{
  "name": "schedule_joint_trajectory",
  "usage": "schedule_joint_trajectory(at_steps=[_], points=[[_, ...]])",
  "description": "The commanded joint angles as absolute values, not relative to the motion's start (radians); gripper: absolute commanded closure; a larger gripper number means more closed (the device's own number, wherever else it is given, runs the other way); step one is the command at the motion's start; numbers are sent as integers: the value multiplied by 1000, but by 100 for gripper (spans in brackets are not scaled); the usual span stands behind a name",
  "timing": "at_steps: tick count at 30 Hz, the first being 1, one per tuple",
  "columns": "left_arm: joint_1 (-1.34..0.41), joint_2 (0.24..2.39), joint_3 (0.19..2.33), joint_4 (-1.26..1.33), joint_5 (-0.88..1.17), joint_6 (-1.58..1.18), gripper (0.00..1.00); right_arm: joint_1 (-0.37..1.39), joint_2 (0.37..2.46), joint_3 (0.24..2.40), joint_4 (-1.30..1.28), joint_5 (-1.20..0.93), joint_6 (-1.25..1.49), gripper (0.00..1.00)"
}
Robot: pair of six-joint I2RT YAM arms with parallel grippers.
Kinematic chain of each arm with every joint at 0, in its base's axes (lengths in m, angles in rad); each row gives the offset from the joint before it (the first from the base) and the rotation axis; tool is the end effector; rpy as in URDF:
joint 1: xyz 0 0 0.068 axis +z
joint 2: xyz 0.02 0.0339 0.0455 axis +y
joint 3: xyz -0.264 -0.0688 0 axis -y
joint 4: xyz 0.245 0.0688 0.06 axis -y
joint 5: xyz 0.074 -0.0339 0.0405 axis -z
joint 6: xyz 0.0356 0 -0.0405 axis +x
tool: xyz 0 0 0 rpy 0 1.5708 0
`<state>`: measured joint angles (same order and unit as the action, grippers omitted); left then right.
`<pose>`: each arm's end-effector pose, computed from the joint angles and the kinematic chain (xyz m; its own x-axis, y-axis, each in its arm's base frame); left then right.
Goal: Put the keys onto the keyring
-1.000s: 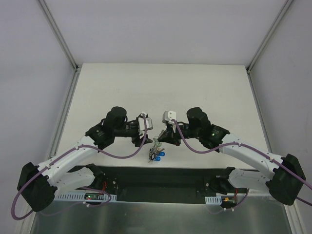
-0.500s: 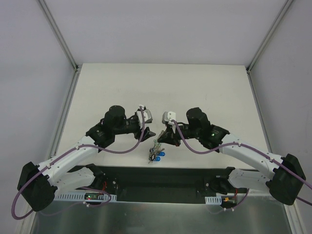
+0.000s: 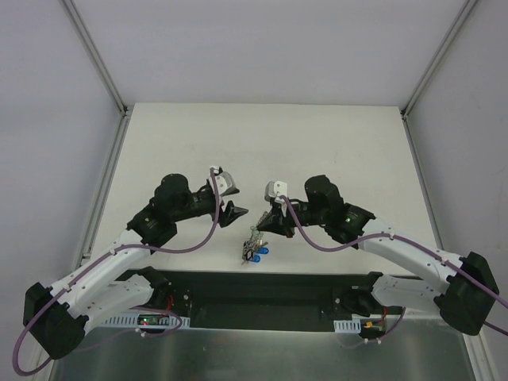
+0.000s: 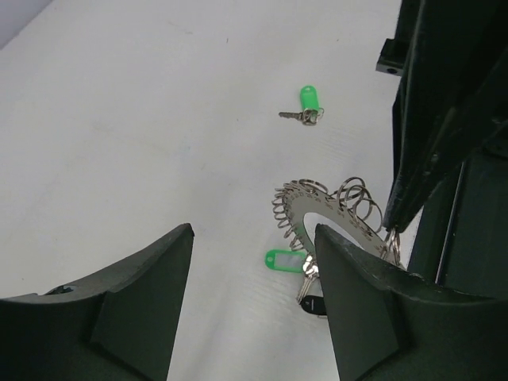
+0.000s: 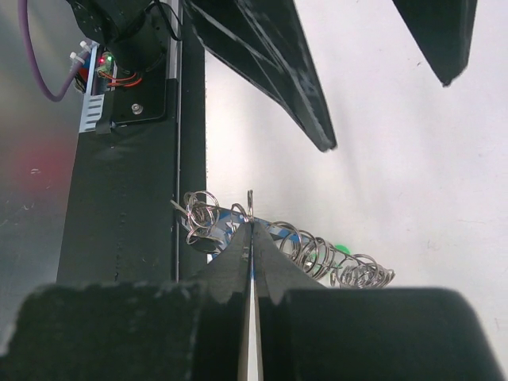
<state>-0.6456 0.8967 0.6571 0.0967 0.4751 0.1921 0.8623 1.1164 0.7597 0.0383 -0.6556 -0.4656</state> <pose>0.1596 -0.1406 0.3049 0.0595 0.1677 -0.9840 0.9019 0.4134 0.1250 0.1473 0.2053 0.2894 0.2574 -0.2466 -0.9343 -0.9659 -0.0387 -0.2559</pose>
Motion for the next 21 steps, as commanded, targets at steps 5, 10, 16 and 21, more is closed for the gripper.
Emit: schedule_joint_trajectory(at_steps=[5, 10, 16, 21], points=[[-626, 900, 684, 94, 773, 173, 45, 867, 1054, 781, 86, -640, -495, 99], [-626, 966, 710, 87, 859, 153, 55, 867, 1046, 778, 87, -632, -495, 99], [-626, 973, 706, 91, 870, 158, 68, 867, 1029, 769, 89, -612, -495, 99], [-626, 954, 693, 101, 845, 161, 73, 867, 1009, 752, 113, -571, -486, 99]])
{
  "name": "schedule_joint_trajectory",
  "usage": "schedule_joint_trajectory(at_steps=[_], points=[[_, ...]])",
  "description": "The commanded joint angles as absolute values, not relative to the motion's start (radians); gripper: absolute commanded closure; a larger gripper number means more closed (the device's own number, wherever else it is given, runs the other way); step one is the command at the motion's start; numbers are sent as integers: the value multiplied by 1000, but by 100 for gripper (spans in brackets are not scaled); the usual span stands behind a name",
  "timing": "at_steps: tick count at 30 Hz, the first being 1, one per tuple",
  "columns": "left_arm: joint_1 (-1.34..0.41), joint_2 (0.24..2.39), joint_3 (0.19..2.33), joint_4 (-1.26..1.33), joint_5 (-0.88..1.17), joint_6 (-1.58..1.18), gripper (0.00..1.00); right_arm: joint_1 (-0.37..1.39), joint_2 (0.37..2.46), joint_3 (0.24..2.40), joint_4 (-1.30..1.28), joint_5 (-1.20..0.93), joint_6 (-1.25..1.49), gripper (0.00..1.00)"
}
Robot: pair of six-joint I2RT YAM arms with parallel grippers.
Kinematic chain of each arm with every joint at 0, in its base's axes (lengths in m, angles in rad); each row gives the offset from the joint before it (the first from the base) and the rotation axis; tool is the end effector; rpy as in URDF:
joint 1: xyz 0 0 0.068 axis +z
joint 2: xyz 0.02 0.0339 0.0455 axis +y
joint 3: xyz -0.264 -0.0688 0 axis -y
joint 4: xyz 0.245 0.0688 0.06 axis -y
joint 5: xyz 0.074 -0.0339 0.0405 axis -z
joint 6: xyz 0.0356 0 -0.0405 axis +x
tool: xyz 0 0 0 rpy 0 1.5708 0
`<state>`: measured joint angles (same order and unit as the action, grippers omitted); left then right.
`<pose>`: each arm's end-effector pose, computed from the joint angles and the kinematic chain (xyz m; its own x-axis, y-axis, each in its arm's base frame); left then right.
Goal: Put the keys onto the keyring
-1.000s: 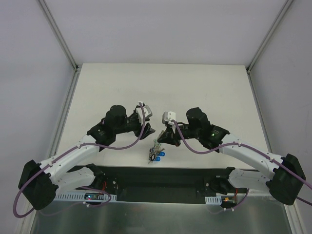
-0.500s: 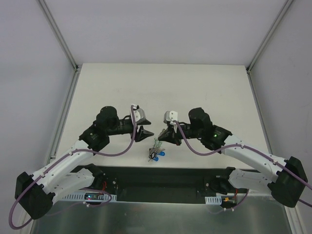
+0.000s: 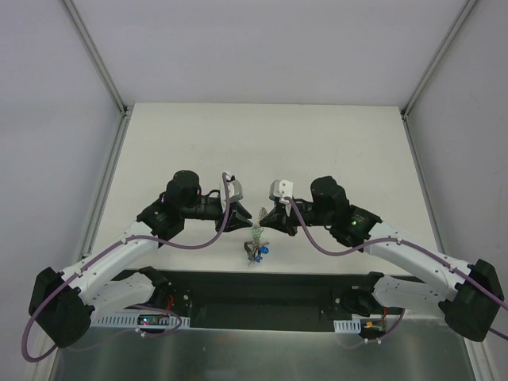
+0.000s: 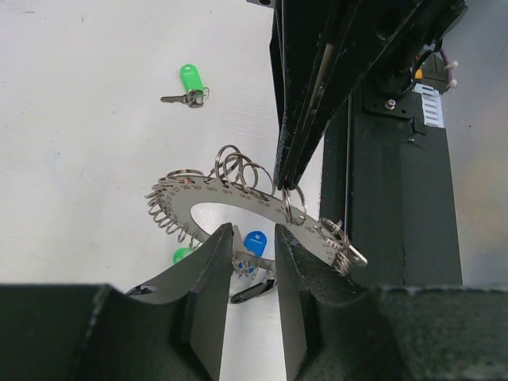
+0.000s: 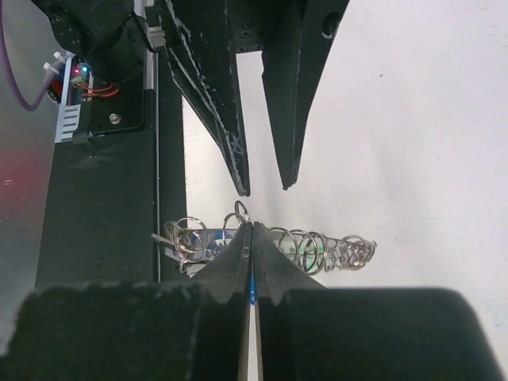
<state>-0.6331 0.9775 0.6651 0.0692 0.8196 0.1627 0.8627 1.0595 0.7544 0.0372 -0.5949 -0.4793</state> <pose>0.1615 -0.1508 0.2905 -0.0335 0.1617 -0.9863 0.9943 0.1057 -0.0165 0.1424 0.1970 0.3000 0.2994 -0.2375 -0.9241 -0.9495 0.0210 -0.3131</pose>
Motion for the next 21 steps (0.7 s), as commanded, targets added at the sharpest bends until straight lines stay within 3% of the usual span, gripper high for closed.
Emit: schedule_joint_trajectory(at_steps=[1, 9, 13, 21], points=[[-624, 936, 692, 104, 841, 163, 73, 867, 1008, 752, 114, -568, -485, 99], [-623, 911, 652, 181, 831, 115, 68, 865, 1005, 744, 133, -558, -476, 99], [-626, 949, 640, 215, 822, 49, 59, 867, 1011, 745, 135, -546, -476, 99], [-658, 795, 434, 359, 488, -250, 58, 842, 1013, 720, 91, -401, -378, 98]])
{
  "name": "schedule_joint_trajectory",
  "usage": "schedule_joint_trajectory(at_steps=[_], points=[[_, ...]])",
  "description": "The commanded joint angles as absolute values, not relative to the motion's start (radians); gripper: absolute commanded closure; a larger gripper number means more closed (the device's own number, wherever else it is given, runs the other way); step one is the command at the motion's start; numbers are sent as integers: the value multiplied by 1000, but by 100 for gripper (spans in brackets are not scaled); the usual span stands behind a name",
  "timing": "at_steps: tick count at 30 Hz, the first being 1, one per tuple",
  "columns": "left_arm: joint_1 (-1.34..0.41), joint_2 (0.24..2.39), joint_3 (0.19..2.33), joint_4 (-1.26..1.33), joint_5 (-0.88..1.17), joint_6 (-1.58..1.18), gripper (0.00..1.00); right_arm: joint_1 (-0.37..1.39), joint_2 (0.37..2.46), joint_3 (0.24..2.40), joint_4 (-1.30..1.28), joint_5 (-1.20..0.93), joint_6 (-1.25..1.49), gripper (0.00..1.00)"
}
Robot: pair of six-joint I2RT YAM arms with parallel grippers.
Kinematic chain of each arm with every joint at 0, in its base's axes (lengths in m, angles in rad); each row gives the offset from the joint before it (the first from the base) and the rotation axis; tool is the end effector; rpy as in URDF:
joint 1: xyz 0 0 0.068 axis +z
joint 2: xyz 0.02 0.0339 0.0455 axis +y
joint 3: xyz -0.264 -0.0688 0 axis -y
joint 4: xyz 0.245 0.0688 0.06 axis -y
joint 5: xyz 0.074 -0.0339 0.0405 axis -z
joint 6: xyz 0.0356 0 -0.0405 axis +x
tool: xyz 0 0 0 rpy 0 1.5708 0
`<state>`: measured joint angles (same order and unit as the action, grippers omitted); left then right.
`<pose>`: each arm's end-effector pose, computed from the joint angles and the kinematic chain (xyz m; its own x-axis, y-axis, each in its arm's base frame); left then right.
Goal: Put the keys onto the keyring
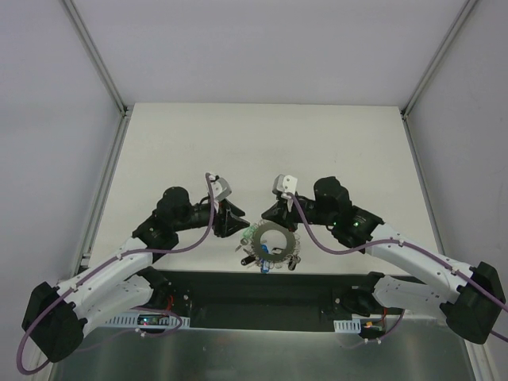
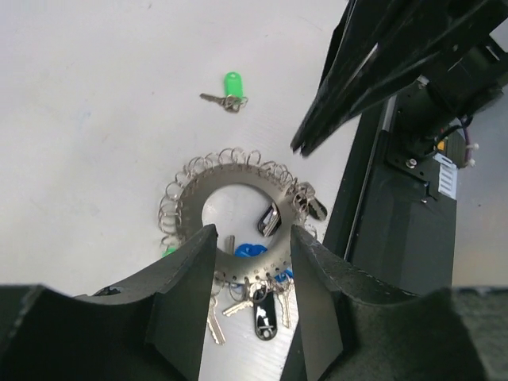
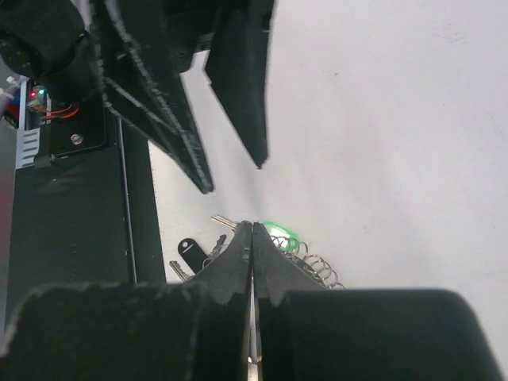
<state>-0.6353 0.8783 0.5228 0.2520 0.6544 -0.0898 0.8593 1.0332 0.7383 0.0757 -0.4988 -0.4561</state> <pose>0.1511 -0.1383 0.2771 -0.1687 0.0360 -0.9850 0.9468 0.2837 -0.1518 0.1434 0.1925 0.3036 0.2998 -0.2447 -0.9221 -0.9334 0.1248 -0.3365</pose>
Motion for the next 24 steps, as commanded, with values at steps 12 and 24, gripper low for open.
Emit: schedule_joint_trajectory(at_steps=[12, 24], points=[[-805, 991, 462, 356, 431, -259, 47, 761, 963, 615, -305, -68, -11, 74], [-833, 1259, 557, 347, 382, -288, 44, 719, 1090, 564, -341, -90, 141, 71]])
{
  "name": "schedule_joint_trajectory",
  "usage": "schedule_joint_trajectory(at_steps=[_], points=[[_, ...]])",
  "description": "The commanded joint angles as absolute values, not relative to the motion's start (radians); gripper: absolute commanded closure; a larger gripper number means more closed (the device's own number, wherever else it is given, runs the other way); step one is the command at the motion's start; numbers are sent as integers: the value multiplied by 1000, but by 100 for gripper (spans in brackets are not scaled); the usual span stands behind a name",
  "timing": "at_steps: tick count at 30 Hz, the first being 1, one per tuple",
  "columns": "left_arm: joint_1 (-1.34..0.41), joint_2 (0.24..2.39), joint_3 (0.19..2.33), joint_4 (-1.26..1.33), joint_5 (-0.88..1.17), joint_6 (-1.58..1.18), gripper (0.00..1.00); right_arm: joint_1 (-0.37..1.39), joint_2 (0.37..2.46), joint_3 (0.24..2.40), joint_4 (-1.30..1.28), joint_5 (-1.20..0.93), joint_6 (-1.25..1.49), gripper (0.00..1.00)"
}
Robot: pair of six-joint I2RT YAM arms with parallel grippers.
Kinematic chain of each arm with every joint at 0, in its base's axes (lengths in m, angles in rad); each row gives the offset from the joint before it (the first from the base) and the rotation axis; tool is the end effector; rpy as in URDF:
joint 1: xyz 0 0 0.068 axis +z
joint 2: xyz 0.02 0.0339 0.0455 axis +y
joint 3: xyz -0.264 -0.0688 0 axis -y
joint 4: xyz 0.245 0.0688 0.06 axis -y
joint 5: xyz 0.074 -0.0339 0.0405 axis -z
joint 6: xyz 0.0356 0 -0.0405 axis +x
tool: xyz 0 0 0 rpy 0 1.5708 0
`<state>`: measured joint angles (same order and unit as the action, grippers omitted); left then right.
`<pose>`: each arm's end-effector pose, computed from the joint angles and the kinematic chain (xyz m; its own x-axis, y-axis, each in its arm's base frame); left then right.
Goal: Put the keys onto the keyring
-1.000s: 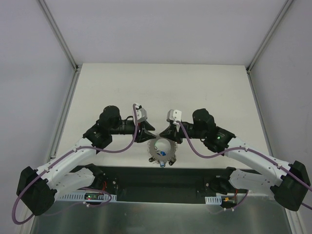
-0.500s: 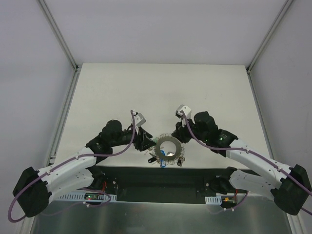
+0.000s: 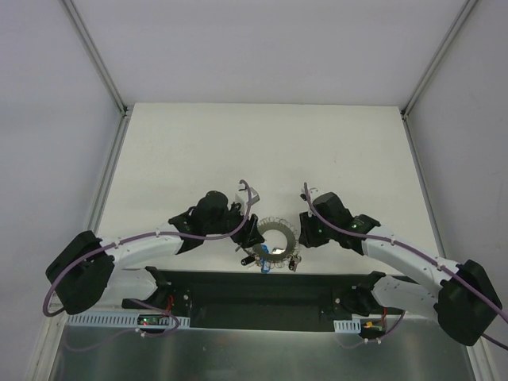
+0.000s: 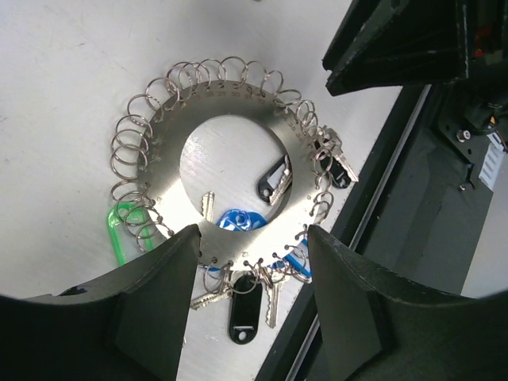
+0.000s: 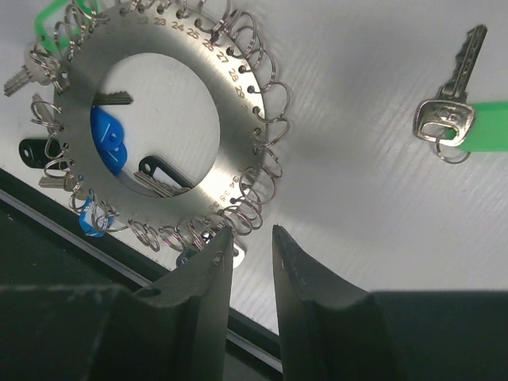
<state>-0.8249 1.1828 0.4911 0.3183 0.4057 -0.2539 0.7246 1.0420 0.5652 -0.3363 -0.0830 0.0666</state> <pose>0.1569 -0.1905 0.2089 -0.4718 0.1705 -0.8651 0.8324 0.4096 -0.3732 0.1532 0.1396 0.2028 -0.5895 -0.4333 -0.6817 -0.6655 0.7389 0.1058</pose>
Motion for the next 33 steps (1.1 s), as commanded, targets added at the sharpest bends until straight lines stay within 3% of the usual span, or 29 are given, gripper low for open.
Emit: schedule_joint_trajectory(at_steps=[1, 9, 17, 24, 33], points=[[-833, 1278, 566, 327, 379, -290, 43, 719, 1106, 565, -338, -104, 147, 71], [-833, 1428, 637, 226, 316, -304, 44, 719, 1166, 571, -291, -124, 150, 69], [-833, 1482, 673, 121, 193, -264, 43, 704, 1184, 686, -399, 34, 8, 69], [-831, 1528, 704, 69, 117, -245, 43, 695, 1242, 700, -394, -67, 29, 68], [-796, 1601, 791, 8, 6, -167, 43, 793, 1334, 695, -331, -207, 110, 59]])
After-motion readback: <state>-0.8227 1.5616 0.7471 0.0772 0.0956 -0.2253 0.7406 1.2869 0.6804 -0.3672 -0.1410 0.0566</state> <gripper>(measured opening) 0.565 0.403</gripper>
